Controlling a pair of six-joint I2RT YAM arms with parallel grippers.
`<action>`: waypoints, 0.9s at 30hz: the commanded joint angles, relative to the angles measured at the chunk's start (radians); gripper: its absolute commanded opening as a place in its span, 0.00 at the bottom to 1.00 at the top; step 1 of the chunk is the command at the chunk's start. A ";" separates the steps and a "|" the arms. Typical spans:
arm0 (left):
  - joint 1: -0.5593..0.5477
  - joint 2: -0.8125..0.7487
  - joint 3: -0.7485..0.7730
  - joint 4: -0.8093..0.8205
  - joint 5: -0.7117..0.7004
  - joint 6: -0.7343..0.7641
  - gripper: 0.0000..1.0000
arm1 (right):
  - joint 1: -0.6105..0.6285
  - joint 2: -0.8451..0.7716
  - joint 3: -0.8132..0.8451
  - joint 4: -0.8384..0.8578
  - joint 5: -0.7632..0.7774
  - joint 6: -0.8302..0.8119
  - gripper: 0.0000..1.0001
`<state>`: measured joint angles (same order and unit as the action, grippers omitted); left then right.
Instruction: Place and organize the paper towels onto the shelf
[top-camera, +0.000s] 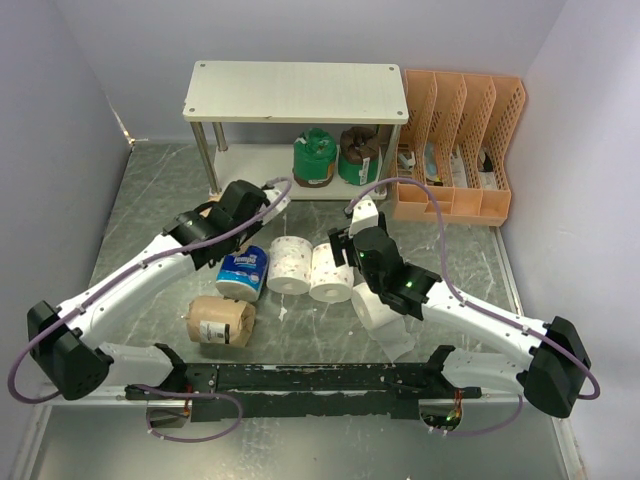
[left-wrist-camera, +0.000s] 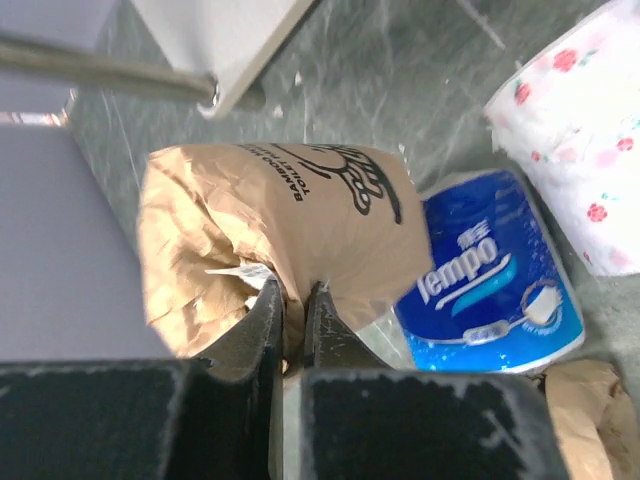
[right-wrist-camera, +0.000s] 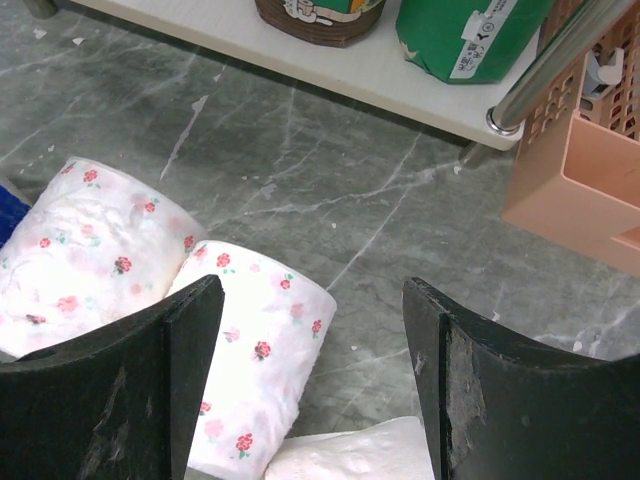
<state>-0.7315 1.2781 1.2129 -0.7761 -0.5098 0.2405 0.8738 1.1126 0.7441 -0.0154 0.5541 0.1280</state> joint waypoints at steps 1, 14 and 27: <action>-0.005 0.054 0.041 0.152 0.147 0.261 0.07 | 0.001 -0.030 0.003 -0.009 0.030 0.005 0.72; 0.044 0.260 0.282 0.237 0.228 0.405 0.07 | 0.001 -0.063 0.009 -0.043 0.072 0.010 0.72; 0.069 0.291 0.205 0.507 0.048 0.515 0.07 | 0.001 -0.057 0.009 -0.041 0.091 0.006 0.72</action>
<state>-0.6796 1.5414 1.4094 -0.4530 -0.3496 0.6804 0.8738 1.0580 0.7441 -0.0597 0.6189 0.1310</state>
